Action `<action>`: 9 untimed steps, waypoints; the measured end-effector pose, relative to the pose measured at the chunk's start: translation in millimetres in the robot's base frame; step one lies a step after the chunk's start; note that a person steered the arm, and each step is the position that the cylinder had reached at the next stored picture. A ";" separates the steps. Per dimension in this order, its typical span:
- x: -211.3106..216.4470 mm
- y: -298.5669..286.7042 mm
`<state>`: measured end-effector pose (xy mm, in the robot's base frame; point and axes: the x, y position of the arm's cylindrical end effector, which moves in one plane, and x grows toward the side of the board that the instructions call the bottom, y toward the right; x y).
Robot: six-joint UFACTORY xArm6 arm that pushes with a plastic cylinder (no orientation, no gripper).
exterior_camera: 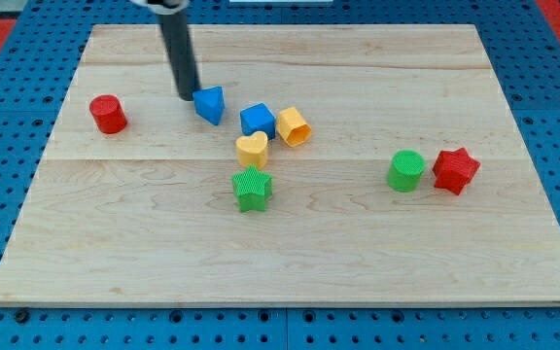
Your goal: Move the green star to the right of the red circle
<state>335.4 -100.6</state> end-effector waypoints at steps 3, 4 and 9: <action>110.6 -10.5; 133.6 -10.5; 170.7 127.2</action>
<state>506.1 26.6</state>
